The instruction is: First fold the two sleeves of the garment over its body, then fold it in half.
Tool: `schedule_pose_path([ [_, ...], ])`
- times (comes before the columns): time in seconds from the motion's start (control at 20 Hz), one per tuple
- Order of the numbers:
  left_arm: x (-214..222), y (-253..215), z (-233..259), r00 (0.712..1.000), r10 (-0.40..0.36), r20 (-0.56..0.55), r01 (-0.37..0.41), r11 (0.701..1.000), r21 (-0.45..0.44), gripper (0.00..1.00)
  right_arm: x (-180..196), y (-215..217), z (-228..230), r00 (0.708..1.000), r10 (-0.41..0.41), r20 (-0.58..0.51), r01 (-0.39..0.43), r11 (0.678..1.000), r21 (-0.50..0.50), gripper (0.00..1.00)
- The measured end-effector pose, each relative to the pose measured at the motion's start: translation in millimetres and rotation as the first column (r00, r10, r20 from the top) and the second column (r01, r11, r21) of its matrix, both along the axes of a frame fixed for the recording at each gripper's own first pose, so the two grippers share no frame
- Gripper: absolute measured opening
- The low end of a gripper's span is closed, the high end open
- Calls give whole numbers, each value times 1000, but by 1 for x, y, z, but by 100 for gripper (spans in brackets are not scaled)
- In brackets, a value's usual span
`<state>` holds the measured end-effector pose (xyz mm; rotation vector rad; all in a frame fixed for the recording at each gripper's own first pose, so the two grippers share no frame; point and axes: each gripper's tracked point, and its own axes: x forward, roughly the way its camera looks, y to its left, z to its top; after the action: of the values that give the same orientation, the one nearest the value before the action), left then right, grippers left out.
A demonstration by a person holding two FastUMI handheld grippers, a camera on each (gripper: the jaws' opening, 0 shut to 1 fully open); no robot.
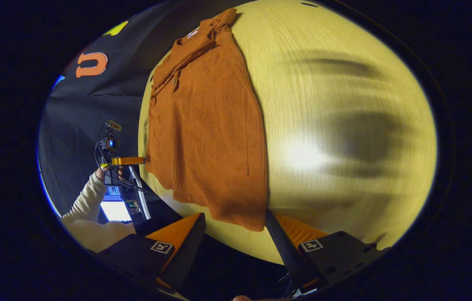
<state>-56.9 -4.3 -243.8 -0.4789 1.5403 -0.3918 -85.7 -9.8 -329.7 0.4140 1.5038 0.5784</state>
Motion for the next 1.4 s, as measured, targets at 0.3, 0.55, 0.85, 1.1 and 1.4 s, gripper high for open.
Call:
schedule_pose_path([
  [0.3,-19,-16,9,997,-75,-4,75,997,-33,86,11,16,-2,999,-40,-24,41,999,31,90],
  [0.55,-21,-40,17,997,-74,5,74,995,-74,83,18,30,-7,997,-66,-27,67,997,41,80],
  [0.85,-20,-41,14,999,-45,13,45,998,-36,49,17,45,-9,997,-70,-40,72,996,54,48],
  [1.1,-25,-29,4,998,-65,11,65,997,41,29,24,41,-21,997,-77,-7,77,997,0,45],
  [1.4,-31,-24,0,995,-101,9,100,992,78,8,17,47,-15,998,-66,-6,66,997,31,11],
])
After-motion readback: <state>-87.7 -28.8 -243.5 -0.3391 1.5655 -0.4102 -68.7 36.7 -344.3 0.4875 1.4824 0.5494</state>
